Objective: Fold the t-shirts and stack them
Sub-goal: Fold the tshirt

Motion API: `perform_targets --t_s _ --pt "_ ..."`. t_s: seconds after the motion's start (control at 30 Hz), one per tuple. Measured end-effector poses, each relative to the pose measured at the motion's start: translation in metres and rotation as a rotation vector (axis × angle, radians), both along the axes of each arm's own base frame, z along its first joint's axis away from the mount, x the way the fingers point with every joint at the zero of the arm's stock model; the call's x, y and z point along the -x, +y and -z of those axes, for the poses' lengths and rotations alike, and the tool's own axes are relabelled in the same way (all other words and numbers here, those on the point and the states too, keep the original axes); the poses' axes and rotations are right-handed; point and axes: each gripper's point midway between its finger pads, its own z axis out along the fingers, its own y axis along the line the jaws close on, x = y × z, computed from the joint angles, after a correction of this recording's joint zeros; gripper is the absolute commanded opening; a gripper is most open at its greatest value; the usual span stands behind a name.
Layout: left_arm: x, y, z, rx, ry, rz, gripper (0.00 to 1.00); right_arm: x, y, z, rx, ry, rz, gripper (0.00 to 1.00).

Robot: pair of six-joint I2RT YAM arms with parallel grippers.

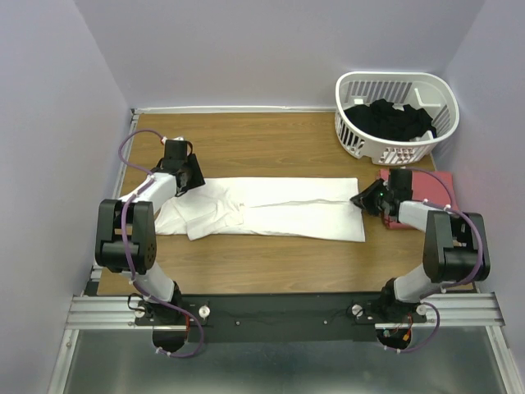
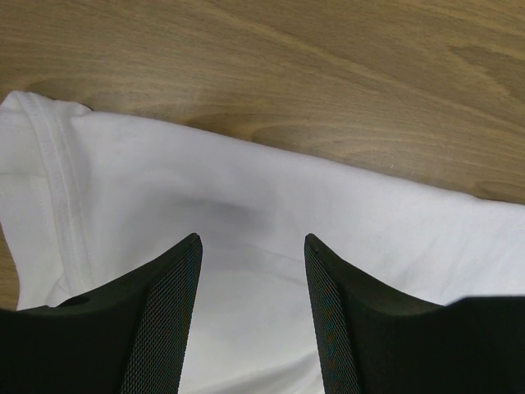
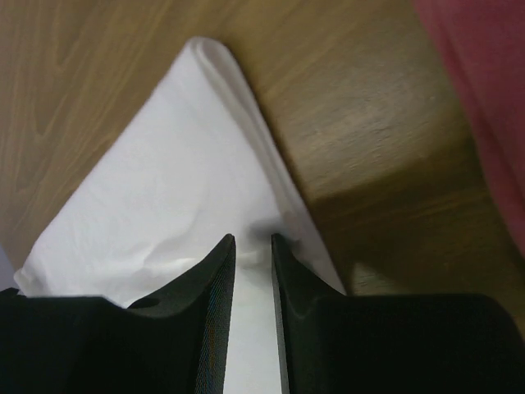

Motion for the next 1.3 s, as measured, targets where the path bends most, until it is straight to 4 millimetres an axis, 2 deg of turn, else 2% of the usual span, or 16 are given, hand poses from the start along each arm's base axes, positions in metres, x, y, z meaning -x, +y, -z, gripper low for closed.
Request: perform_targets --t_s 0.07,0.3,0.43,0.53,0.63,0.7,0.73,0.87,0.97,1.1,1.17,1.3 --pt "0.000 0.000 0.003 0.000 0.007 0.000 0.61 0.003 -0.004 0.013 -0.027 0.020 0.014 0.31" --pt "0.004 0.000 0.020 -0.004 0.054 0.000 0.62 -0.010 -0.020 0.014 -0.062 -0.041 0.047 0.30" --pt "0.005 0.000 0.026 -0.005 0.070 0.000 0.62 -0.015 -0.044 0.013 -0.058 -0.060 0.107 0.30" --pt "0.005 -0.001 0.027 0.001 0.074 0.005 0.64 -0.017 -0.055 0.013 -0.032 -0.064 0.120 0.31" --pt "0.005 -0.002 0.026 0.006 0.070 0.010 0.65 -0.016 -0.057 0.009 -0.006 -0.057 0.097 0.32" --pt "0.005 -0.006 0.020 0.007 0.056 0.017 0.66 -0.015 -0.058 0.000 0.014 -0.064 0.074 0.33" --pt "0.006 -0.007 0.015 0.007 0.043 0.020 0.66 -0.015 -0.057 -0.005 0.018 -0.072 0.065 0.33" --pt "0.013 -0.012 -0.011 0.012 -0.026 0.017 0.64 -0.023 -0.049 -0.046 0.017 -0.178 0.004 0.34" --pt "0.014 -0.009 -0.021 0.012 -0.056 -0.010 0.61 -0.029 -0.033 -0.068 -0.004 -0.248 -0.064 0.34" --pt "0.011 0.004 -0.016 0.022 -0.050 -0.059 0.61 -0.031 -0.004 -0.076 -0.057 -0.290 -0.160 0.35" --pt "0.009 0.009 -0.008 0.024 -0.032 -0.076 0.59 -0.034 0.003 -0.075 -0.082 -0.308 -0.180 0.35" --pt "0.005 0.009 0.015 0.027 0.027 -0.083 0.55 -0.036 0.004 -0.052 -0.109 -0.276 -0.172 0.35"
